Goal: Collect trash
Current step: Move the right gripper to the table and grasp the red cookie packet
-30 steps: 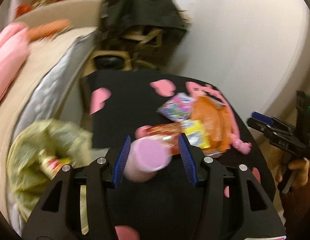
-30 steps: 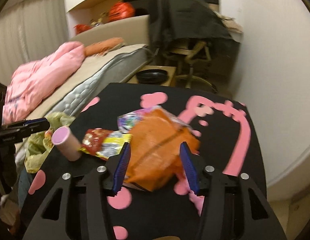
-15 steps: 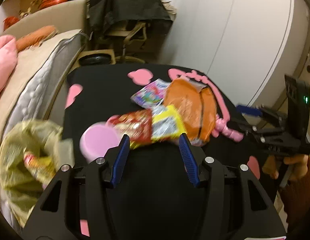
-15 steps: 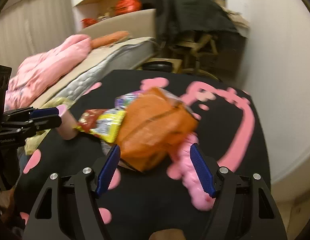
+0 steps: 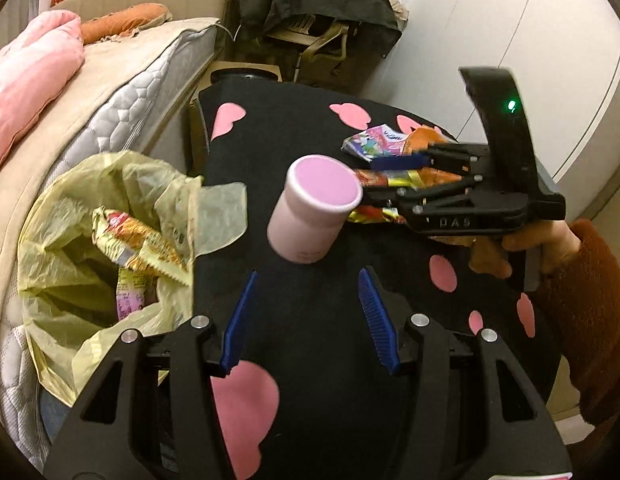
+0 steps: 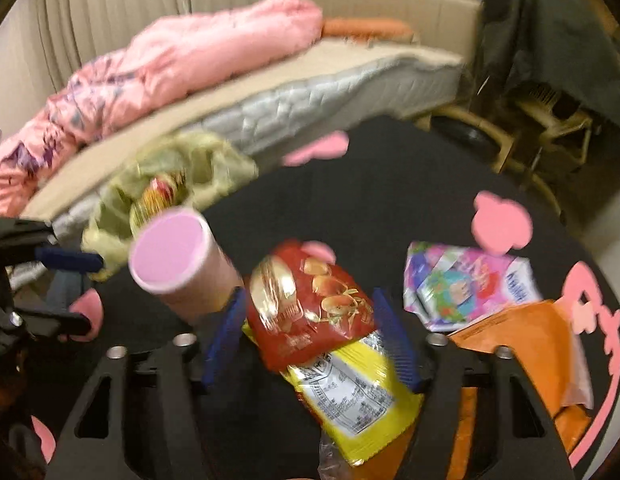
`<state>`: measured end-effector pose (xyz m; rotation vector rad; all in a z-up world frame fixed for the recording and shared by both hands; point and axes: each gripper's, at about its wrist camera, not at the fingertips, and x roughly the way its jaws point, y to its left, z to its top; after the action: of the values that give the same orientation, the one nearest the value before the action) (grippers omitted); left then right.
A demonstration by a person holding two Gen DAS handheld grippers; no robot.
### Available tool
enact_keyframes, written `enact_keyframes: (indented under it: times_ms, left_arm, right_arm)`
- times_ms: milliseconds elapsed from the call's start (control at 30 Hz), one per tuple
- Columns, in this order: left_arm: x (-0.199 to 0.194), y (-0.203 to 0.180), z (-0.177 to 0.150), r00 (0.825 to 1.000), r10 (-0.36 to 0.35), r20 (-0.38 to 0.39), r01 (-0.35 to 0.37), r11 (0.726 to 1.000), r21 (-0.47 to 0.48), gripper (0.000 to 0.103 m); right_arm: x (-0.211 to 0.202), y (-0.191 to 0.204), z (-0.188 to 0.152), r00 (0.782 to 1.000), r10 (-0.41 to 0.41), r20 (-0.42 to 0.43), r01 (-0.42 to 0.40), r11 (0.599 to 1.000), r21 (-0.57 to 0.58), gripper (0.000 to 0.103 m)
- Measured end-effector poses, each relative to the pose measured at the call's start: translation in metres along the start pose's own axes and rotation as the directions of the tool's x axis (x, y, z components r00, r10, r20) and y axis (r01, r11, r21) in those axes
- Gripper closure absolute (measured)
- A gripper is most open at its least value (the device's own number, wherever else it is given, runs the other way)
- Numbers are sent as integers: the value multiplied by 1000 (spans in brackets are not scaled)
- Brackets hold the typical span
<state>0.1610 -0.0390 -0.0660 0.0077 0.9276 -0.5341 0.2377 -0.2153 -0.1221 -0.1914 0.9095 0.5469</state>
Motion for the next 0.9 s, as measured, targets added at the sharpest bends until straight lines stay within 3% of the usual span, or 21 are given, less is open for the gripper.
enact_keyframes:
  times_ms: [100, 233, 333, 567, 667, 733, 800, 900]
  left_arm:
    - [1, 8, -3, 1000, -13, -4, 13, 1000, -27, 53]
    - [7, 7, -8, 999, -39, -18, 38, 999, -38, 53]
    - [10, 0, -9, 998, -55, -28, 54, 998, -32, 53]
    - [16, -17, -9, 996, -76, -45, 76, 997, -9, 53]
    - [18, -24, -7, 996, -73, -43, 73, 997, -2, 53]
    - [19, -26, -7, 997, -63, -40, 63, 998, -5, 53]
    - [19, -26, -8, 998, -41, -46, 40, 999, -8, 53]
    - [18, -22, -11, 998, -5, -59, 4, 1000, -7, 53]
  right_arm:
    - [-10, 7, -21, 1000, 7, 2, -7, 999, 35, 61]
    - [-33, 12, -45, 1000, -7, 16, 5, 995, 97, 85]
    - [-54, 15, -59, 999, -36, 42, 30, 991, 131, 92]
    - [-104, 0, -82, 984, -102, 147, 61, 964, 260, 92]
    - [-99, 5, -75, 982, -136, 130, 106, 970, 217, 88]
    - [-87, 17, -66, 988, -69, 141, 50, 990, 134, 50]
    - [-74, 26, -56, 988, -1, 154, -8, 998, 61, 47]
    - [-43, 33, -38, 992, -45, 119, 46, 999, -7, 47]
